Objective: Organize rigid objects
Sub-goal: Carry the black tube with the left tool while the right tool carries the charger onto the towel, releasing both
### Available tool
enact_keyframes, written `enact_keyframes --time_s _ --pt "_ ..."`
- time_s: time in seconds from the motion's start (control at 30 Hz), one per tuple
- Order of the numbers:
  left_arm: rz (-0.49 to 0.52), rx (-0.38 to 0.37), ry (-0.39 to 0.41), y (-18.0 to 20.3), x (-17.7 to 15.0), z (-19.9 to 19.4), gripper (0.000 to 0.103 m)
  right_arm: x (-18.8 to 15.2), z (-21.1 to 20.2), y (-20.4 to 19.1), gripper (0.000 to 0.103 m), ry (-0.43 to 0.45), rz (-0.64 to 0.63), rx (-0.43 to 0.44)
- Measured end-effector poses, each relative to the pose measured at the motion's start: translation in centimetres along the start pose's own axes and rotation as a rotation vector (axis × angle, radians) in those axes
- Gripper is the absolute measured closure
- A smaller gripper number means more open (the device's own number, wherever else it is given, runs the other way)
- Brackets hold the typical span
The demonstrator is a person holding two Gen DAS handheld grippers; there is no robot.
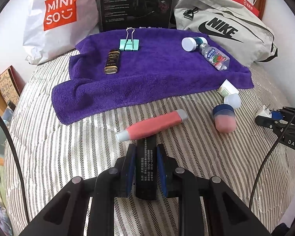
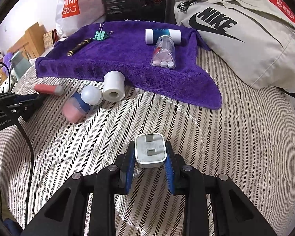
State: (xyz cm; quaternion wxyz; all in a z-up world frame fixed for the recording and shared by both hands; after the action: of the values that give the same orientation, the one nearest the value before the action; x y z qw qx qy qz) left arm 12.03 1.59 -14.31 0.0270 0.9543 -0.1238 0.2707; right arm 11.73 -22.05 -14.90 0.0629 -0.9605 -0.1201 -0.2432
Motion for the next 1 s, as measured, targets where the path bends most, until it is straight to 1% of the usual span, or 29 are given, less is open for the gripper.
enact_keyframes --time_s 0.03,0.1,0.2,0.27,0.37,0.43,0.57,0.63,0.67,0.83,1.0 --pt "-0.01 -0.03 -0.013 -0.2 0.1 -0.1 0.082 0.1 0.0 0.1 0.075 -0.004 0.004 0.006" --pt "-0.051 -0.108 -0.008 -0.5 0.2 -0.7 0.082 0.2 -0.1 0.2 0.075 -0.016 0.014 0.024" --pt "-0.054 -0.157 0.016 -0.3 0.2 -2.2 0.082 0.0 -0.3 0.2 0.075 -0.021 0.03 0.071" --pt "-0.063 -0.177 0.026 -0.2 0.1 -2.8 0.082 0.0 -0.3 -0.1 0.076 -0.021 0.026 0.08" --pt "-0.056 -0.149 0.034 0.1 -0.1 -3.4 0.082 0.0 -0.5 -0.6 0.076 -0.018 0.016 0.091" --pt "-0.052 -0.114 0.03 -0.1 -0.4 -3.3 0.082 0.0 -0.7 -0.7 0.075 -0.016 0.01 0.094" --pt "-0.033 -0.022 -0.022 -0.7 -1.3 -1.6 0.082 0.0 -0.6 -0.9 0.076 -0.022 0.002 0.085" --pt "-0.035 -0.014 -0.028 -0.9 -1.8 -1.0 0.082 0.0 -0.6 -0.9 0.076 -0.026 -0.001 0.086" --pt "-0.029 -0.012 -0.014 -0.8 -1.9 -1.1 0.082 0.0 -0.6 -0.9 0.076 -0.028 -0.003 0.084" --pt "0.023 0.036 -0.019 -0.1 -2.3 -1.3 0.082 -0.2 -0.3 -0.9 0.075 -0.04 -0.007 0.075" --pt "0.023 0.042 -0.015 0.0 -2.6 -1.5 0.081 -0.1 -0.3 -1.0 0.075 -0.04 -0.015 0.07"
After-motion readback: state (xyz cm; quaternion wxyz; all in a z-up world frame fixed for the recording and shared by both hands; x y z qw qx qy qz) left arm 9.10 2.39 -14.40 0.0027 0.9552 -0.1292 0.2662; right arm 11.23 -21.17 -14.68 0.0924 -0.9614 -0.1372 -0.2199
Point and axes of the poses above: each gripper's, at about its wrist camera, not at the fingertips, and z roughly the way its jaws point, y to its right, x to its top, the point moved 2 cm from there along z, roughly the way its jaws point, and after that the axes turned 5 degrees about z, right-handed, at the moved point
